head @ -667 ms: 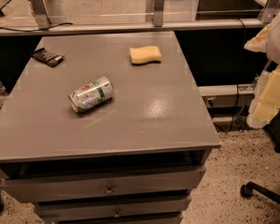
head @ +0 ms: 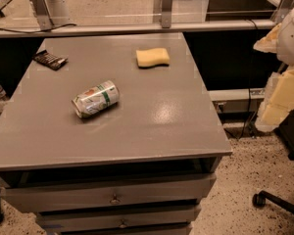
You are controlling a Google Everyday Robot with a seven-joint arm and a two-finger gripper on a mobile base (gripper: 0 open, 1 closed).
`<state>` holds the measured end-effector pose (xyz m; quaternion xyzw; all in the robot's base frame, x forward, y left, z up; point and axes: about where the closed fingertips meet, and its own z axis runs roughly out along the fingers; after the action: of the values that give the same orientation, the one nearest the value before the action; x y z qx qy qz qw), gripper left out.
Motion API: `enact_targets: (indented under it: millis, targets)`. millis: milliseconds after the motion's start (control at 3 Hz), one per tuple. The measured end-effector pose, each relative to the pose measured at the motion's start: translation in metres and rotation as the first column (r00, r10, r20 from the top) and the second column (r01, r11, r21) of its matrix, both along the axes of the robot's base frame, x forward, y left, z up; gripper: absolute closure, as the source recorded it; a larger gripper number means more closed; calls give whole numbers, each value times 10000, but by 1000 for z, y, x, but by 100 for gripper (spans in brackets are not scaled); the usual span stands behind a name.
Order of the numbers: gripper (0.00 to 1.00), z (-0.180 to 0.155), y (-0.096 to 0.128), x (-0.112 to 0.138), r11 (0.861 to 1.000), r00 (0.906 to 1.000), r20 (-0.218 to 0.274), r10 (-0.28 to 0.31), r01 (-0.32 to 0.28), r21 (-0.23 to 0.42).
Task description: Place 7up can upright
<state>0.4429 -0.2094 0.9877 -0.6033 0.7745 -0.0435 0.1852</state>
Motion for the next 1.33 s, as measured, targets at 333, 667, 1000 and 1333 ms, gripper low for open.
enact_targets:
  millis: [333, 667, 1000, 1333]
  targets:
    - [0, 0, 1, 0, 10000, 10000, 11, 9, -9, 15]
    - [0, 5, 56, 47, 9907, 9944, 576, 880, -935, 994]
    - [0, 13, 127, 96, 9550, 9684, 1491, 2000, -2267, 1913]
    - [0, 19, 182, 134, 9119, 9424, 2088, 2614, -3121, 2667]
